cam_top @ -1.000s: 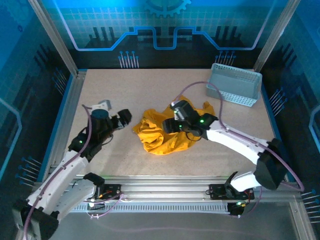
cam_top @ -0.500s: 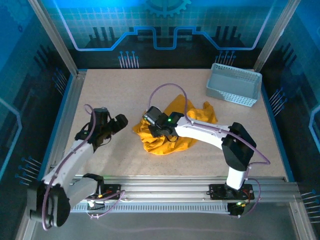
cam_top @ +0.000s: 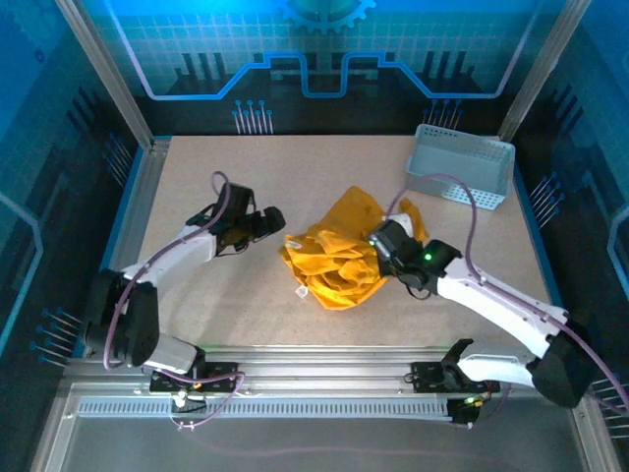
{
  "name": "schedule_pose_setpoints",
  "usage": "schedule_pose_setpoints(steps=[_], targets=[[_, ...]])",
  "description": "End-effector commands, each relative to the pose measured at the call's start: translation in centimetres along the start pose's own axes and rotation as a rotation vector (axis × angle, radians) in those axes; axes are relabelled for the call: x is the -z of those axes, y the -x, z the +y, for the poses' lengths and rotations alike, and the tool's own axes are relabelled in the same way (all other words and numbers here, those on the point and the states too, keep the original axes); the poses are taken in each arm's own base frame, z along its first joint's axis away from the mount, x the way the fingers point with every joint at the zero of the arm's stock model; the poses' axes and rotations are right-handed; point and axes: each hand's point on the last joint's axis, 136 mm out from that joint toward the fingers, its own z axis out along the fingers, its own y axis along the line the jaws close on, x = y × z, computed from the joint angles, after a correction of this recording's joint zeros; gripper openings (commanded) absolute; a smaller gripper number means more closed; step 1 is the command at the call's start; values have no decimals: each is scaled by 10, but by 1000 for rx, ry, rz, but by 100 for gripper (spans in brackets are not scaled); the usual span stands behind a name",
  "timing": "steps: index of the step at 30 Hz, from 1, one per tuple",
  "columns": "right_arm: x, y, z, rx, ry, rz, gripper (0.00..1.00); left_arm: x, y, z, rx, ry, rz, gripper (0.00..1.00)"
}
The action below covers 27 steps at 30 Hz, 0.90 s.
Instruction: Fold the inside-out t-shirt
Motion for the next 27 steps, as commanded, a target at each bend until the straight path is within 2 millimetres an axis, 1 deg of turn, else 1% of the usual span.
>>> schedule_pose_setpoints(steps=[1,4,7,9,12,14,16,18,23,25,27], targets=[[-7,-39,-40,-196,-110,89,0,-18,-2,-16,-68,43,37,91],[-17,-61,-59,-363,-114,146,0,-38,-9,-35,-135,68,85,92],[-22,-74,-75,-465,-140,174,0,-57,-20,-46,-183,100,134,92],[-23,-78,-82,-506,-144,185,0,-66,-29,-51,-197,105,168,91],[-29,-78,-79,-525,-106,193,0,-73,-49,-64,-232,91,207,91],[-30,-77,-80,-523,-108,196,0,-73,-63,-71,-245,74,223,90],[-32,-78,-81,-515,-123,205,0,-72,-76,-81,-254,18,228,90],[-33,-80,-83,-513,-138,208,0,-72,-84,-91,-273,-25,228,90],[-38,-85,-83,-523,-143,221,0,-71,-103,-128,-357,-152,236,90],[-39,-86,-81,-524,-134,222,0,-76,-112,-140,-378,-193,272,90],[-40,-84,-79,-525,-119,215,0,-89,-123,-143,-393,-192,323,83]])
